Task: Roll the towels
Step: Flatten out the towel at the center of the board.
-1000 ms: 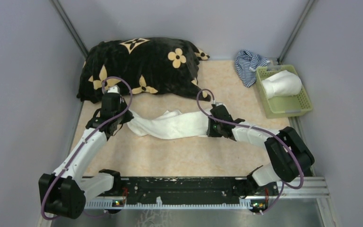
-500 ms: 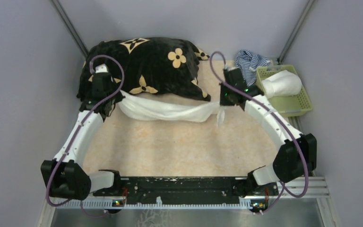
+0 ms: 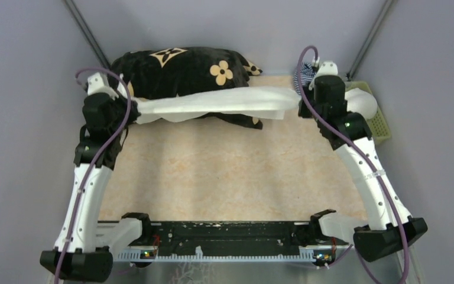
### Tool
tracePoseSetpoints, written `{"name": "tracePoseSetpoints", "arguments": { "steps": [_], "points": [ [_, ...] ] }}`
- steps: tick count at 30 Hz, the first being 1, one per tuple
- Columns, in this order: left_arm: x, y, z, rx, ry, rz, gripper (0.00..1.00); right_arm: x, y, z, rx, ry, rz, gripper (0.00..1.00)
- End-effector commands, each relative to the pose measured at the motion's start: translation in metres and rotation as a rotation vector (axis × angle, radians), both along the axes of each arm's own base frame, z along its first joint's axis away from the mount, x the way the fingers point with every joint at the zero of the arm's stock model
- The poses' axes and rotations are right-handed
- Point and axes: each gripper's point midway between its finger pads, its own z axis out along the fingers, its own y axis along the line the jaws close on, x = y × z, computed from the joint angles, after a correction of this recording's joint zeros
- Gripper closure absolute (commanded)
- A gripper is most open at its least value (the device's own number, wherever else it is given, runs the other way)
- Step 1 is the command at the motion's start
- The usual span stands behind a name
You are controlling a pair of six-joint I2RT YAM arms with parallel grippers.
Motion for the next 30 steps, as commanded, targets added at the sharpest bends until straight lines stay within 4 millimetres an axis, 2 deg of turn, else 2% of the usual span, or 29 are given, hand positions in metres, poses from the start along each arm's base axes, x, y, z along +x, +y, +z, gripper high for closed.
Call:
{"name": "tracePoseSetpoints", "arguments": {
  "steps": [1,4,6,9,10,12,13,15,17,21,24,28,30],
  "points": [
    [-0.059,-0.021,-0.1,-0.186,0.238,-0.046,0.95,-0.035,-0.025,-0.079,-0.039,0.158,-0.101,1.0],
    [-0.109,-0.039,-0.154,-0.382,0.356,-0.049,0.86,-0.072,-0.034,-0.132,-0.025,0.292,-0.147,1.0],
    [-0.137,-0.044,-0.171,-0.484,0.381,-0.023,0.82,-0.093,-0.041,-0.15,-0.008,0.344,-0.19,1.0],
    [-0.172,-0.035,-0.173,-0.525,0.362,0.044,0.66,-0.113,-0.048,-0.146,0.029,0.368,-0.245,0.99],
    [-0.179,-0.028,-0.165,-0.512,0.331,0.073,0.62,-0.117,-0.05,-0.144,0.033,0.37,-0.259,0.95],
    [-0.186,-0.013,-0.153,-0.454,0.294,0.124,0.53,-0.123,-0.05,-0.144,0.036,0.392,-0.261,0.78],
    [-0.186,-0.007,-0.148,-0.418,0.285,0.141,0.48,-0.125,-0.05,-0.144,0.037,0.405,-0.264,0.69],
    [-0.184,-0.003,-0.143,-0.356,0.304,0.136,0.39,-0.128,-0.052,-0.146,0.034,0.422,-0.28,0.58],
    [-0.178,-0.002,-0.144,-0.308,0.34,0.122,0.32,-0.127,-0.053,-0.144,0.037,0.419,-0.291,0.54],
    [-0.155,-0.007,-0.146,-0.237,0.355,0.053,0.3,-0.119,-0.047,-0.134,0.07,0.373,-0.266,0.49],
    [-0.135,-0.016,-0.165,-0.203,0.408,-0.014,0.26,-0.105,-0.03,-0.139,0.095,0.351,-0.178,0.44],
    [-0.104,-0.022,-0.201,-0.184,0.47,-0.05,0.21,-0.082,-0.012,-0.16,0.111,0.379,-0.118,0.43],
    [-0.088,-0.021,-0.212,-0.157,0.47,-0.052,0.2,-0.066,-0.005,-0.17,0.116,0.38,-0.099,0.42]
  ]
}}
